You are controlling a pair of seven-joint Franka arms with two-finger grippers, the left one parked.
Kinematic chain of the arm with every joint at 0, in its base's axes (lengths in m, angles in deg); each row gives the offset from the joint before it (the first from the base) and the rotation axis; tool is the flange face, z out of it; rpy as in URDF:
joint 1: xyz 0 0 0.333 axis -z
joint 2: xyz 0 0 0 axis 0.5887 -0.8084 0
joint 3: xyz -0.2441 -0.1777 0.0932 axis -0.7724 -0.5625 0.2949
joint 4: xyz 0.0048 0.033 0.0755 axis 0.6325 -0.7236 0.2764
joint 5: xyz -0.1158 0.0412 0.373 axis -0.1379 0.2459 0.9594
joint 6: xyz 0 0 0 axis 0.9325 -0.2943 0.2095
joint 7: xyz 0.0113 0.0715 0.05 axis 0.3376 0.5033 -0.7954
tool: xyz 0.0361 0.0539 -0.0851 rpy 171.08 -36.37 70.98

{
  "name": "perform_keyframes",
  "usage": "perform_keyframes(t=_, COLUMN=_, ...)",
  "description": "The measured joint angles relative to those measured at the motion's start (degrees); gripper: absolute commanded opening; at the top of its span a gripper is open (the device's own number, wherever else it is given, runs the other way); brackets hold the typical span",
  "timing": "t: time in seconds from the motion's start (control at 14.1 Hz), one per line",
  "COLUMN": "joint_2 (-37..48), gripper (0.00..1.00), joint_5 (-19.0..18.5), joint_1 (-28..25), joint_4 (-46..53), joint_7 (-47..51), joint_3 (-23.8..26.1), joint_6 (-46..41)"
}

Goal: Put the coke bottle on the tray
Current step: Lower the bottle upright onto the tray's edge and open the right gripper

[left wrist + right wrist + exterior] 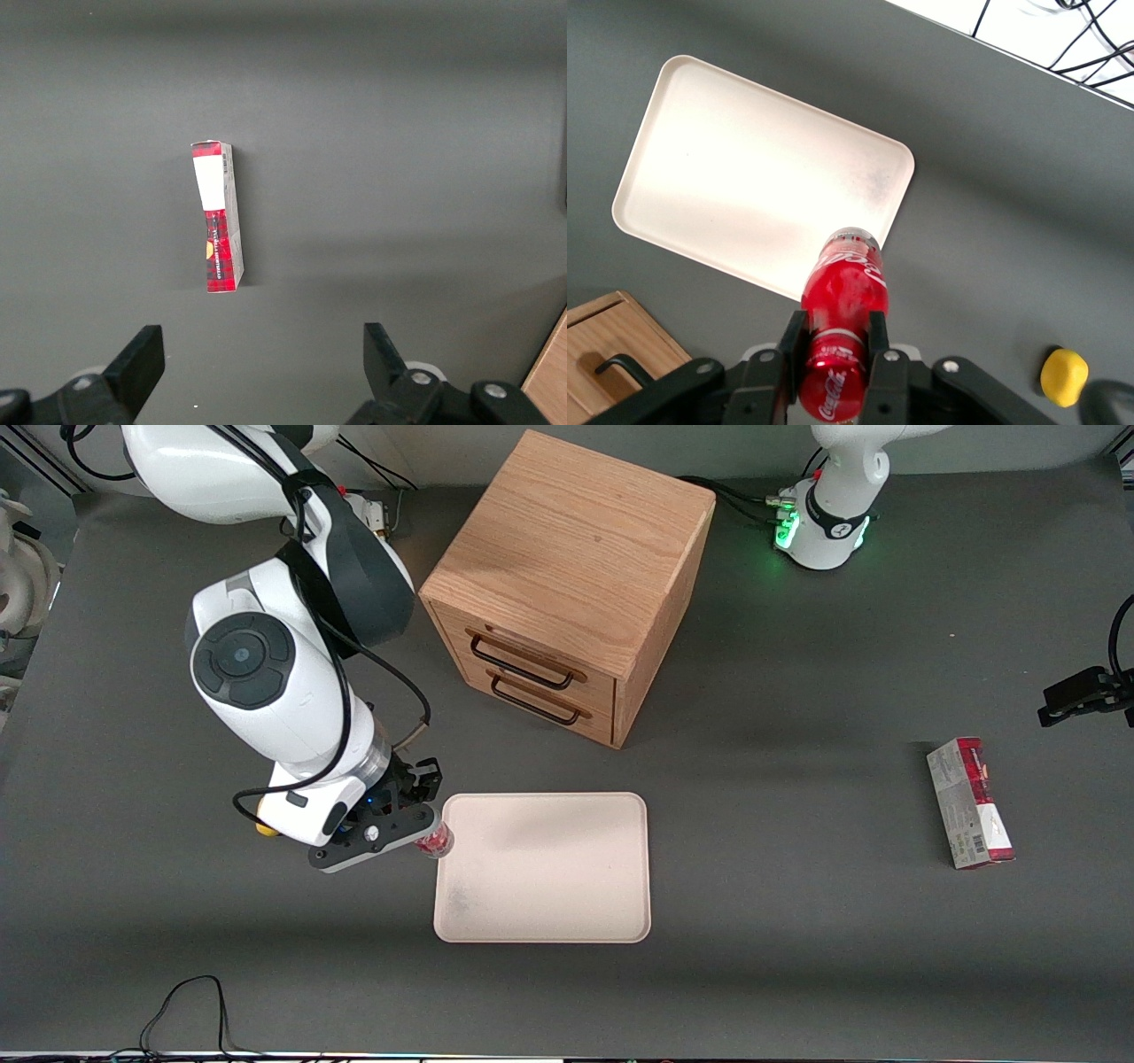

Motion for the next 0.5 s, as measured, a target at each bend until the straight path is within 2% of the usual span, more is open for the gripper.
perform_keyframes(t=0.5, joint_2=-9.5, gripper=0.00, joint_5=0.0, joint_1=0.8, joint_4=0.0, joint_7=0.0, joint_3=0.0, joint_6=7.9)
